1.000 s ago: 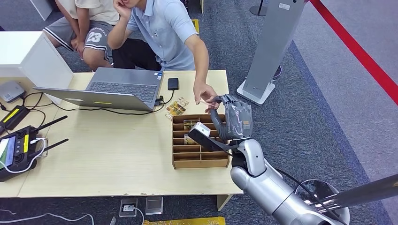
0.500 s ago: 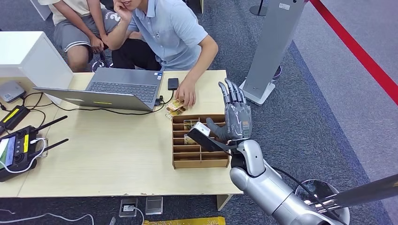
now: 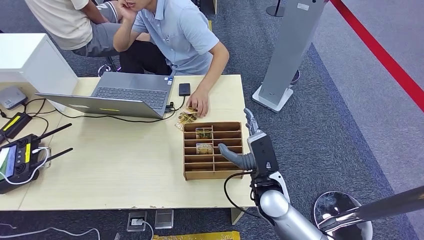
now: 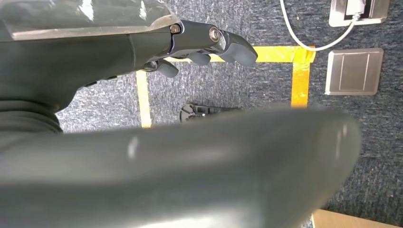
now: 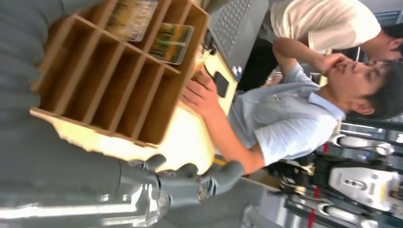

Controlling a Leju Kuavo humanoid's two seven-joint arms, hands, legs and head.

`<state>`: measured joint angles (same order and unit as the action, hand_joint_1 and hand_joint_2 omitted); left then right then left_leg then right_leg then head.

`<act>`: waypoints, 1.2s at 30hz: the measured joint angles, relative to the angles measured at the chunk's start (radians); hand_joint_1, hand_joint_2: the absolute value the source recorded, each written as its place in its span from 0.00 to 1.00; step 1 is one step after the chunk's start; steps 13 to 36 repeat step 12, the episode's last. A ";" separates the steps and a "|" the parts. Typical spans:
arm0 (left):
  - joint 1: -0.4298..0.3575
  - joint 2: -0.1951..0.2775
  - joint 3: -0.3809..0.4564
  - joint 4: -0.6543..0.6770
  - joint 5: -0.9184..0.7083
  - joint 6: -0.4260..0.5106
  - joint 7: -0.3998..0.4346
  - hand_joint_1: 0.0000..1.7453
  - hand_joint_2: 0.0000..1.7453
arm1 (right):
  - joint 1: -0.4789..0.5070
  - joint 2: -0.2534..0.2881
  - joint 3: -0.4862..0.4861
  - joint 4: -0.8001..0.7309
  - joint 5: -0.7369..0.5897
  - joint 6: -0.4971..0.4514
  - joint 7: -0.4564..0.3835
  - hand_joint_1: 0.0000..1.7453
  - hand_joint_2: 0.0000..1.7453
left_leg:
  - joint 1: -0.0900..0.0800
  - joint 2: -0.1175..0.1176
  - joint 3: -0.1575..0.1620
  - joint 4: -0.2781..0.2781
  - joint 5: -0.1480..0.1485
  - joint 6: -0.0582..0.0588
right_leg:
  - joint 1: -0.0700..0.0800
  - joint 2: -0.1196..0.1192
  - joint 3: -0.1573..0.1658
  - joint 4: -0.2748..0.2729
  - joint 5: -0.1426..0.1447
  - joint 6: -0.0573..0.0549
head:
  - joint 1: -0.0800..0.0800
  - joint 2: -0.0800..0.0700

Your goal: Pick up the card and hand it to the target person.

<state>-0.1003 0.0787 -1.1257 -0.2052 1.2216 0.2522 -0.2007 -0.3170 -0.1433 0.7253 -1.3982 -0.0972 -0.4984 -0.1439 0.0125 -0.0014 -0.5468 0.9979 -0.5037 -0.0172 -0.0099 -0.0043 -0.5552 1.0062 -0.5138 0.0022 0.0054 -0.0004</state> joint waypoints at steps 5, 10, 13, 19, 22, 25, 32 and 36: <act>0.002 0.003 0.000 0.000 0.001 0.000 0.000 0.00 0.00 | 0.105 -0.040 -0.041 -0.091 -0.050 0.078 -0.003 0.00 1.00 | 0.000 0.000 0.000 0.000 0.000 0.000 | 0.000 0.000 0.000 0.000 0.000 0.000 | 0.000 0.000; 0.001 0.004 0.000 0.000 0.000 0.003 0.000 0.00 0.00 | 0.188 -0.067 -0.075 -0.136 -0.095 0.119 -0.003 0.00 1.00 | 0.000 0.000 0.000 0.000 0.000 0.000 | 0.000 0.000 0.000 0.000 0.000 0.000 | 0.000 0.000; 0.001 0.004 0.000 0.000 0.000 0.004 0.000 0.00 0.00 | 0.201 -0.073 -0.081 -0.143 -0.100 0.122 -0.003 0.00 1.00 | 0.000 0.000 0.000 0.000 0.000 0.000 | 0.000 0.000 0.000 0.000 0.000 0.000 | 0.000 0.000; 0.001 0.004 0.000 0.000 0.000 0.004 0.000 0.00 0.00 | 0.201 -0.073 -0.081 -0.143 -0.100 0.122 -0.003 0.00 1.00 | 0.000 0.000 0.000 0.000 0.000 0.000 | 0.000 0.000 0.000 0.000 0.000 0.000 | 0.000 0.000; 0.001 0.004 0.000 0.000 0.000 0.004 0.000 0.00 0.00 | 0.201 -0.073 -0.081 -0.143 -0.100 0.122 -0.003 0.00 1.00 | 0.000 0.000 0.000 0.000 0.000 0.000 | 0.000 0.000 0.000 0.000 0.000 0.000 | 0.000 0.000; 0.001 0.004 0.000 0.000 0.000 0.004 0.000 0.00 0.00 | 0.201 -0.073 -0.081 -0.143 -0.100 0.122 -0.003 0.00 1.00 | 0.000 0.000 0.000 0.000 0.000 0.000 | 0.000 0.000 0.000 0.000 0.000 0.000 | 0.000 0.000; 0.001 0.004 0.000 0.000 0.000 0.004 0.000 0.00 0.00 | 0.201 -0.073 -0.081 -0.143 -0.100 0.122 -0.003 0.00 1.00 | 0.000 0.000 0.000 0.000 0.000 0.000 | 0.000 0.000 0.000 0.000 0.000 0.000 | 0.000 0.000; 0.001 0.004 0.000 0.000 0.000 0.004 0.000 0.00 0.00 | 0.201 -0.073 -0.081 -0.143 -0.100 0.122 -0.003 0.00 1.00 | 0.000 0.000 0.000 0.000 0.000 0.000 | 0.000 0.000 0.000 0.000 0.000 0.000 | 0.000 0.000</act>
